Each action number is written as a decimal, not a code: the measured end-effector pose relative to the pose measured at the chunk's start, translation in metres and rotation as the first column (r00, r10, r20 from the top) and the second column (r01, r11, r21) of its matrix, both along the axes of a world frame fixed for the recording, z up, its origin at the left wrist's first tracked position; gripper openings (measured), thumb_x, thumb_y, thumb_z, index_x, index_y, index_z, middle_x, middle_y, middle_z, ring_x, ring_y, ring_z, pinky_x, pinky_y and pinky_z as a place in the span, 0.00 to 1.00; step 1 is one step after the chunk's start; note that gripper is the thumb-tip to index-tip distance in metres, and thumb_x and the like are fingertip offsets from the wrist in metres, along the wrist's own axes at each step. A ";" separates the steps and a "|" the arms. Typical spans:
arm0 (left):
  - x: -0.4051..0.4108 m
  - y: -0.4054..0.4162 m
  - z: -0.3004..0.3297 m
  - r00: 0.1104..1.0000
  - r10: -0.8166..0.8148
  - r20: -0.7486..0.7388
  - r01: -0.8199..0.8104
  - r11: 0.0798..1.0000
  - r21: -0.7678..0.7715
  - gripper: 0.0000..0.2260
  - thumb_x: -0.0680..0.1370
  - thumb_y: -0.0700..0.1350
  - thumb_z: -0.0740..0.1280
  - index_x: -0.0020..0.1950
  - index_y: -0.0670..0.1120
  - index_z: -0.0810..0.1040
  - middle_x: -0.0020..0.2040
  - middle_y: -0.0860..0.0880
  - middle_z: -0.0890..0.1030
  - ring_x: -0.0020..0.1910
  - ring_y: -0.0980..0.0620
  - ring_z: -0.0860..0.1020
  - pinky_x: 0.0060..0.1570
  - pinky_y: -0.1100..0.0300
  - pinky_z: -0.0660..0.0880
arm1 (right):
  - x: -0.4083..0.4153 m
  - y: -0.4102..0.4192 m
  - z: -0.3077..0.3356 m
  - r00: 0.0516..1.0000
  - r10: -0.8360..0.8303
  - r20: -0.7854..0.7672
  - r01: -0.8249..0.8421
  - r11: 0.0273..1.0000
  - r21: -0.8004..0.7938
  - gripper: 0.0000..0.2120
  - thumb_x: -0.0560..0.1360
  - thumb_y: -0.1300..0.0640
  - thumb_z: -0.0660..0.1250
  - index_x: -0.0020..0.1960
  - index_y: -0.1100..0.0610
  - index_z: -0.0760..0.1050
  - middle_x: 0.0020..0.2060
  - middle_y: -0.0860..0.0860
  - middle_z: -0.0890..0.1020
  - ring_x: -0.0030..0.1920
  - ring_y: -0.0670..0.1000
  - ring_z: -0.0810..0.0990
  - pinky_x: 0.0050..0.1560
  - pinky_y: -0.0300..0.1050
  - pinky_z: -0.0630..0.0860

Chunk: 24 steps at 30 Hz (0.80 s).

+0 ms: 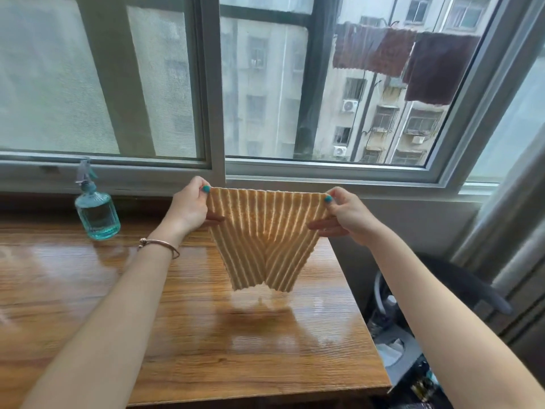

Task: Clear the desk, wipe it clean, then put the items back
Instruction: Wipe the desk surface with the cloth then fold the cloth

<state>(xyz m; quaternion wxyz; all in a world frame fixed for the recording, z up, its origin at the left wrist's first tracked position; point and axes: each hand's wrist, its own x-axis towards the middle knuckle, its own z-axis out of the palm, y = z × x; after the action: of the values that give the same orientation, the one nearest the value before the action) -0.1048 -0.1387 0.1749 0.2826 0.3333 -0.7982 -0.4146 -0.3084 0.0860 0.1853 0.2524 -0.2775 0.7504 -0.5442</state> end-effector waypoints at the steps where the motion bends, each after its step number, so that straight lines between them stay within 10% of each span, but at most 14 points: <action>1: 0.000 -0.002 -0.003 0.999 -0.016 0.034 0.016 1.000 -0.003 0.08 0.85 0.43 0.53 0.54 0.46 0.71 0.49 0.41 0.78 0.43 0.44 0.83 0.42 0.48 0.82 | -0.003 -0.002 -0.005 1.000 0.014 -0.001 -0.014 0.999 0.031 0.07 0.84 0.59 0.53 0.54 0.59 0.70 0.50 0.64 0.81 0.44 0.59 0.86 0.46 0.57 0.83; 5: -0.004 -0.005 0.004 0.998 -0.014 0.066 0.022 0.993 -0.117 0.08 0.85 0.41 0.52 0.54 0.43 0.70 0.45 0.44 0.77 0.38 0.49 0.80 0.29 0.66 0.74 | -0.007 -0.018 -0.005 1.000 0.026 0.004 -0.026 0.999 -0.022 0.07 0.83 0.61 0.56 0.49 0.57 0.71 0.52 0.60 0.81 0.49 0.54 0.85 0.56 0.59 0.79; 9: 0.016 -0.006 0.009 0.996 -0.051 0.078 0.070 0.962 -0.265 0.07 0.84 0.41 0.53 0.52 0.47 0.70 0.41 0.49 0.77 0.38 0.54 0.75 0.34 0.66 0.66 | -0.002 -0.015 -0.010 0.998 0.062 -0.015 -0.064 0.989 -0.132 0.06 0.82 0.62 0.59 0.47 0.57 0.72 0.50 0.56 0.82 0.50 0.50 0.84 0.49 0.46 0.82; 14: 0.074 0.028 -0.076 0.970 -0.151 0.189 0.177 0.975 -0.134 0.11 0.83 0.41 0.55 0.45 0.53 0.70 0.39 0.51 0.79 0.40 0.53 0.79 0.40 0.61 0.75 | 0.025 0.027 -0.089 0.965 0.228 -0.131 -0.204 0.964 0.173 0.05 0.81 0.60 0.63 0.49 0.62 0.73 0.33 0.44 0.82 0.39 0.39 0.80 0.45 0.32 0.74; 17: 0.105 0.048 -0.137 0.934 -0.190 0.303 0.221 0.973 -0.070 0.11 0.83 0.41 0.56 0.45 0.55 0.70 0.37 0.51 0.80 0.36 0.54 0.78 0.38 0.57 0.74 | 0.041 0.053 -0.140 0.942 0.301 -0.152 -0.239 0.914 0.328 0.06 0.82 0.56 0.62 0.49 0.54 0.76 0.42 0.44 0.84 0.48 0.45 0.82 0.56 0.42 0.76; 20: 0.124 0.065 -0.170 0.930 -0.183 0.318 0.204 0.978 -0.036 0.07 0.83 0.46 0.54 0.49 0.55 0.70 0.35 0.47 0.80 0.34 0.45 0.78 0.33 0.53 0.73 | 0.063 0.072 -0.155 0.940 0.298 -0.164 -0.224 0.905 0.361 0.10 0.82 0.58 0.61 0.46 0.45 0.75 0.52 0.41 0.82 0.49 0.36 0.79 0.48 0.28 0.72; 24: 0.123 0.071 -0.177 0.949 -0.027 0.314 0.104 0.968 -0.230 0.10 0.81 0.54 0.51 0.52 0.56 0.70 0.31 0.51 0.79 0.29 0.50 0.78 0.27 0.51 0.74 | 0.073 0.075 -0.154 0.941 0.193 -0.277 -0.109 0.950 0.292 0.08 0.80 0.56 0.63 0.44 0.45 0.75 0.40 0.42 0.82 0.39 0.37 0.78 0.40 0.34 0.70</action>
<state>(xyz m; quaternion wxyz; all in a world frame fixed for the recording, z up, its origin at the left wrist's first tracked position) 0.0186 -0.0681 -0.0021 0.1793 0.3299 -0.8879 -0.2657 -0.2354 0.1605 0.0310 0.2117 -0.3774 0.8241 -0.3656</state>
